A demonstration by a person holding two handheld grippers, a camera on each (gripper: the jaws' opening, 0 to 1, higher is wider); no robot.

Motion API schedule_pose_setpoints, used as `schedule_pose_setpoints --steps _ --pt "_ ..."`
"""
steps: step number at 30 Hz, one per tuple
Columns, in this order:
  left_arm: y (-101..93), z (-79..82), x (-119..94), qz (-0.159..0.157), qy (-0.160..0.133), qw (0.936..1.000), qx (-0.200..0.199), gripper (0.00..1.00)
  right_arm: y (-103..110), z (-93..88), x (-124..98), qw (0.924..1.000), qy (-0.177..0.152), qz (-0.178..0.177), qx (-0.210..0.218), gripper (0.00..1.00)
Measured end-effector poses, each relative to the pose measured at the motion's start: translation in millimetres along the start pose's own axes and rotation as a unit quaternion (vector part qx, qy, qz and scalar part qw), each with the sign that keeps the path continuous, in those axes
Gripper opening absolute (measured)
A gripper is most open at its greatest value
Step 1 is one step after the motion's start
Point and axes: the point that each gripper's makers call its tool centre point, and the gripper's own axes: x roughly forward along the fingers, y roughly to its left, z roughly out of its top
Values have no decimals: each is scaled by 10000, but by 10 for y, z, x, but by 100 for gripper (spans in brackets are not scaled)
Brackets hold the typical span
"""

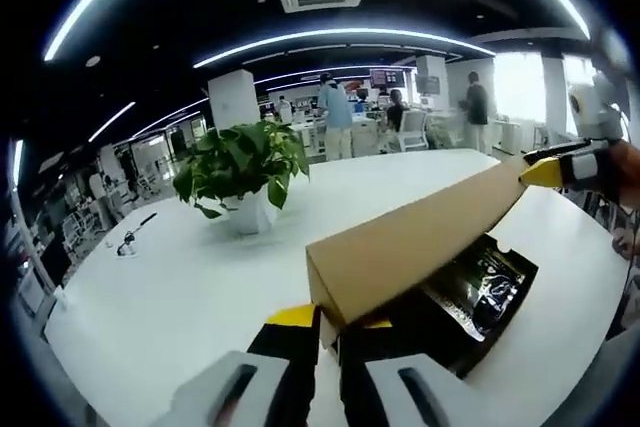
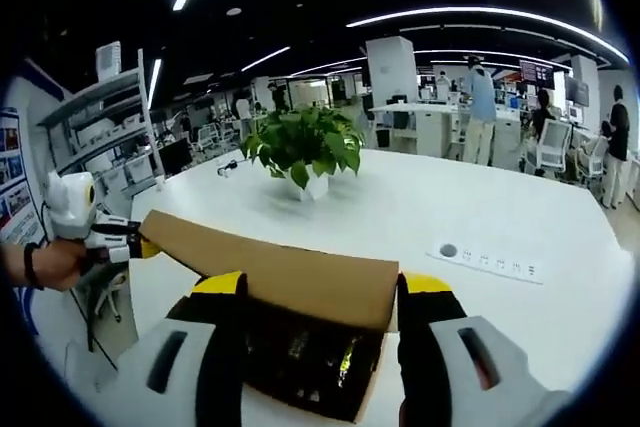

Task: Operate the shoe box by opening the lid, removing the specified soft item, and placing it in the target area until the item is outside and the box remains undamaged.

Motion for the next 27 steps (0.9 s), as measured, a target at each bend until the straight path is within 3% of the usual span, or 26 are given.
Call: schedule_pose_setpoints --steps 7,27 --pt "17 40 40 -41 106 9999 39 5 -68 55 -69 9996 -81 90 -263 46" --pt "64 99 126 -172 236 9996 -29 5 -108 97 -59 9971 -160 514 -529 42"
